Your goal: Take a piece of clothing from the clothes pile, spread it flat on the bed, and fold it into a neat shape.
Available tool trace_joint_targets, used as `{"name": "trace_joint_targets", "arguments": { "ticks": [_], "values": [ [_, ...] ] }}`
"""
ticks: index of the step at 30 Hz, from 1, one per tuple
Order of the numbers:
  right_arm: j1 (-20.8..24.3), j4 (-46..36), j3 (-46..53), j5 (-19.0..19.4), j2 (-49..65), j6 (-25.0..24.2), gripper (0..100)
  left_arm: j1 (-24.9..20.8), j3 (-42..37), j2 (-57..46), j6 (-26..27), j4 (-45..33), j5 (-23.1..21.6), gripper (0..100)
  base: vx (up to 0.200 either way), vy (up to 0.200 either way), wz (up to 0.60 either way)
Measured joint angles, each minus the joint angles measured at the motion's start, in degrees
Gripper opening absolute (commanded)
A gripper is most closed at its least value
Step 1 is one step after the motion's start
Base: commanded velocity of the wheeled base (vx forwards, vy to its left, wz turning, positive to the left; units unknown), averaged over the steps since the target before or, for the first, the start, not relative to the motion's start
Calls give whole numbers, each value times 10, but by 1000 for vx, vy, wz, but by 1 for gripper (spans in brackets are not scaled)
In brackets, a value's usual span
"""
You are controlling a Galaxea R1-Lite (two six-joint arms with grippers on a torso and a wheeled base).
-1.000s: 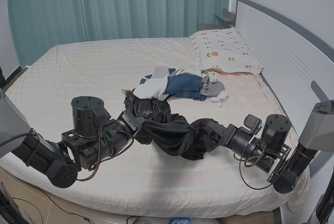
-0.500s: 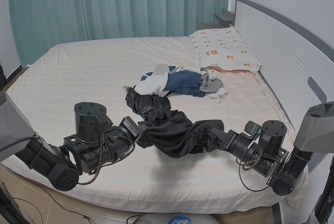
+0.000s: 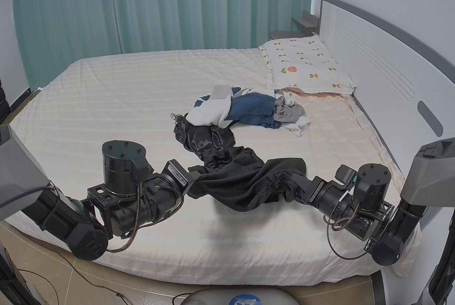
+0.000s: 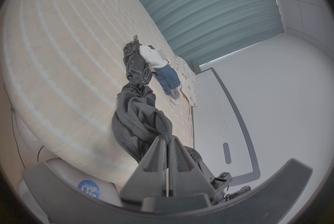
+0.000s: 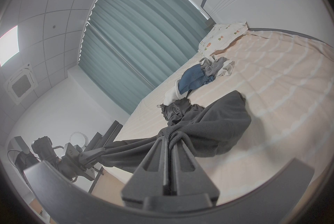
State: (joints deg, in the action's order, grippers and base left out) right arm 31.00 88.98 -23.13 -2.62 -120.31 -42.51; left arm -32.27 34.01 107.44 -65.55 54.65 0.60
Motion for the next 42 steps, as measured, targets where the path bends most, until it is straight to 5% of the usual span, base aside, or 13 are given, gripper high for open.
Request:
{"name": "trace_joint_targets", "arguments": {
  "ticks": [8, 29, 42],
  "values": [
    [0, 0, -1, -9, 2, 2, 0, 0, -7, -10, -1, 0, -15, 0, -200, 200, 0],
    [-3, 0, -7, -9, -9, 3, 0, 13, 6, -4, 3, 2, 7, 0, 0, 0, 0],
    [-3, 0, -8, -9, -9, 5, 0, 21, 4, -6, 0, 2, 0, 0, 0, 200, 0]
  ]
}}
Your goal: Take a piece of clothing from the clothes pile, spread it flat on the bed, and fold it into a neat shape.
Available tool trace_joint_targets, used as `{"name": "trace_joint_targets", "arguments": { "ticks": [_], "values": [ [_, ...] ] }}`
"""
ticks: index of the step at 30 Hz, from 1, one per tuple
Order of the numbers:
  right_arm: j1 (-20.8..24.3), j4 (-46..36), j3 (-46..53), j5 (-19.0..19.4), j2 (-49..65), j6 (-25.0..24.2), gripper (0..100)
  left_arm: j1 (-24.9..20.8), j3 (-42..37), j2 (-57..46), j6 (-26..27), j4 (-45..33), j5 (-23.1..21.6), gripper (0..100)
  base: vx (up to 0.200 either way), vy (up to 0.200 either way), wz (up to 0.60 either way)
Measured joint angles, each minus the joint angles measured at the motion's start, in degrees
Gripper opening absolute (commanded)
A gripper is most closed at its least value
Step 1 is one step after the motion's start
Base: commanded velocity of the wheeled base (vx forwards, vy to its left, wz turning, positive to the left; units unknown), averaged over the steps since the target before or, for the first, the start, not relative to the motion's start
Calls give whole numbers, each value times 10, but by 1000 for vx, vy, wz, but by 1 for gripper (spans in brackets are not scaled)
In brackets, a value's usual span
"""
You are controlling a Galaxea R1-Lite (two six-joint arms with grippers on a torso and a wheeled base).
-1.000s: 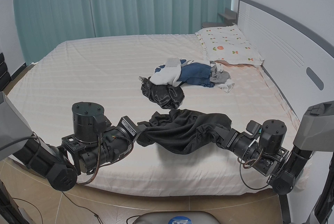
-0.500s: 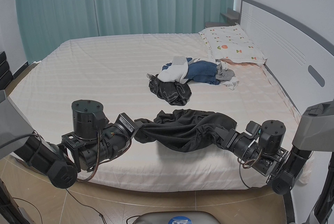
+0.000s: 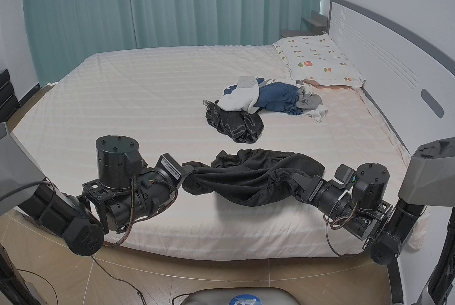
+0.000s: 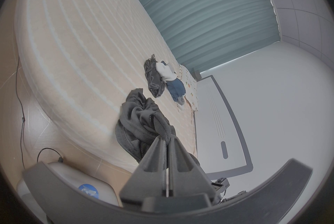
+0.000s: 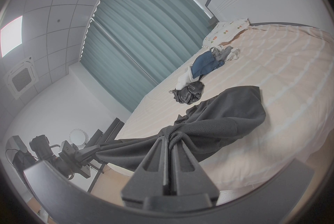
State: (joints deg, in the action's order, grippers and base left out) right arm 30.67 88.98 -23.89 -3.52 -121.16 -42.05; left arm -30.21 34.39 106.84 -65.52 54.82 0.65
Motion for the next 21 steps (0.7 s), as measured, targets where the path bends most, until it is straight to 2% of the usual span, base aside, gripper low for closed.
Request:
{"name": "trace_joint_targets", "arguments": {
  "ticks": [21],
  "values": [
    [18, 0, -29, 1, 1, 25, 0, 7, 2, -3, -1, 0, 0, 0, 0, 200, 0]
  ]
}}
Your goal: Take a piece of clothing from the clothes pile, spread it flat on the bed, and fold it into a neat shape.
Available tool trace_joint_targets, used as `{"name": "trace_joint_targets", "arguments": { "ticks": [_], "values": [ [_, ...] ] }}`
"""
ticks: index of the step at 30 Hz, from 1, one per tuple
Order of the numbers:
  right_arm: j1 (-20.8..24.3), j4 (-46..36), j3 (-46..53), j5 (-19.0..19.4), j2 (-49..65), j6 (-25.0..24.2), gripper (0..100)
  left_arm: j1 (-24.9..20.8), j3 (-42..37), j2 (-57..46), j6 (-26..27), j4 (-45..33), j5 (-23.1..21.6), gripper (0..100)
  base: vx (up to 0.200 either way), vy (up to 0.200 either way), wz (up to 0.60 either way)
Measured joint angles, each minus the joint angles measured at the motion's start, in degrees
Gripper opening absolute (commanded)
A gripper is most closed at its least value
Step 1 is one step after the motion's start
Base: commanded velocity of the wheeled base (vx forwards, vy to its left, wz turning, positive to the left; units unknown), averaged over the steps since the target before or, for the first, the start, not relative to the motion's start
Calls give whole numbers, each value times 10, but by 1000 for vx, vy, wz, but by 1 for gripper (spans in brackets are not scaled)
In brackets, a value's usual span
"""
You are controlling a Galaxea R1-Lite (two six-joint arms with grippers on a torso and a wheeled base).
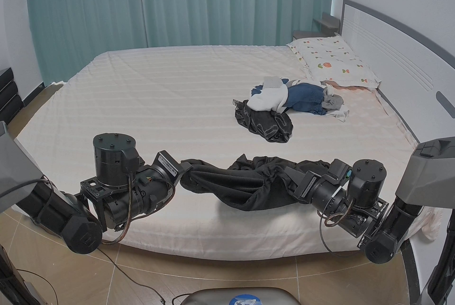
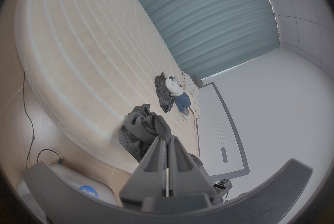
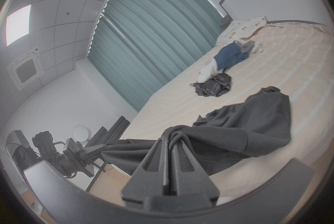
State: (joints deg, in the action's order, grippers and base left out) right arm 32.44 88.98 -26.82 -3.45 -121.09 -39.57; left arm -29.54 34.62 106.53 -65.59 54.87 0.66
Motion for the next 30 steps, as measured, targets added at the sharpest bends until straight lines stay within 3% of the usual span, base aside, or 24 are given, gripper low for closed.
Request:
{"name": "trace_joint_targets", "arguments": {
  "ticks": [14, 23, 30],
  "values": [
    [54, 0, -33, 5, -3, 28, 0, 1, -11, -43, 2, -8, 0, 0, 0, 200, 0],
    [55, 0, -54, 6, -19, 35, 0, 15, -12, -44, 2, -8, 0, 0, 0, 0, 0],
    [54, 0, -59, 6, -28, 36, 0, 32, -11, -35, 1, -8, 0, 0, 114, -200, 0]
  ]
}}
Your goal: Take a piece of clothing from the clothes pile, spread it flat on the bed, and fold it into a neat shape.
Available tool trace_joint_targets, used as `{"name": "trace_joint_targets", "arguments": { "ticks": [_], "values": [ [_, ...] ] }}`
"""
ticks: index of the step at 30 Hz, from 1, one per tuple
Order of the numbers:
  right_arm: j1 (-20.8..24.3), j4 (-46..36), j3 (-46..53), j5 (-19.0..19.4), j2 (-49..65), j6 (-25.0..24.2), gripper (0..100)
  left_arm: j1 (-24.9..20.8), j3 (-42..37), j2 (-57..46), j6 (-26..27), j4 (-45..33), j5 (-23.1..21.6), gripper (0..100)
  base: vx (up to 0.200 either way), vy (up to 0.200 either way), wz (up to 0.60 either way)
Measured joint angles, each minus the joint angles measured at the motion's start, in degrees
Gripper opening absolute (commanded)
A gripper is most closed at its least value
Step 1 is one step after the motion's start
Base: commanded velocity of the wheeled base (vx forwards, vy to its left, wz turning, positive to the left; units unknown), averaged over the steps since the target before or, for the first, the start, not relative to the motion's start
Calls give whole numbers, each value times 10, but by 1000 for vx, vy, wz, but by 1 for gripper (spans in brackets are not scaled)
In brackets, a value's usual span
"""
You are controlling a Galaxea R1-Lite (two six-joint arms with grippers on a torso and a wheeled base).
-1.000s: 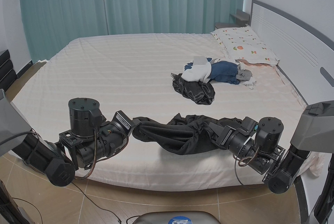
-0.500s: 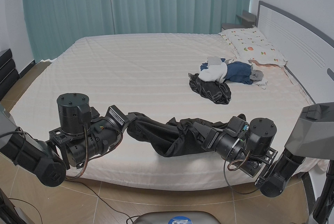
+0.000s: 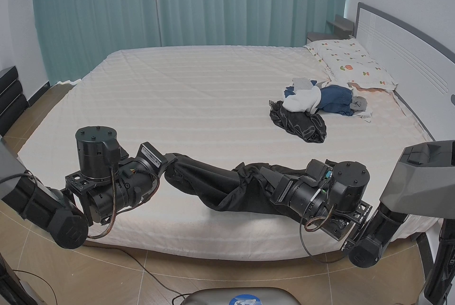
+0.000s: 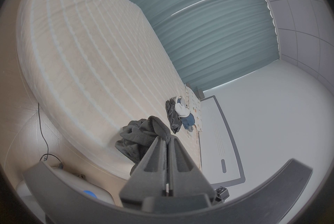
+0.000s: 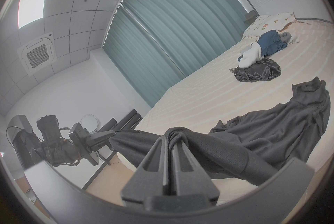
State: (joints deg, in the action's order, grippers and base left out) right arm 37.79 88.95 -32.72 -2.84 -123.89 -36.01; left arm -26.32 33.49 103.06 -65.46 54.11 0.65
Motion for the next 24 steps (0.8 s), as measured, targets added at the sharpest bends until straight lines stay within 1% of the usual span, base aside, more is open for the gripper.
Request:
{"name": "trace_joint_targets", "arguments": {
  "ticks": [8, 24],
  "values": [
    [-4, 0, -1, 0, -3, 0, 0, 1, -1, 3, 1, 1, -1, 0, 200, -200, 0],
    [-10, 0, 2, -2, -3, -3, 0, 1, 1, 8, 0, 3, 2, 0, 0, 0, 0]
  ]
}}
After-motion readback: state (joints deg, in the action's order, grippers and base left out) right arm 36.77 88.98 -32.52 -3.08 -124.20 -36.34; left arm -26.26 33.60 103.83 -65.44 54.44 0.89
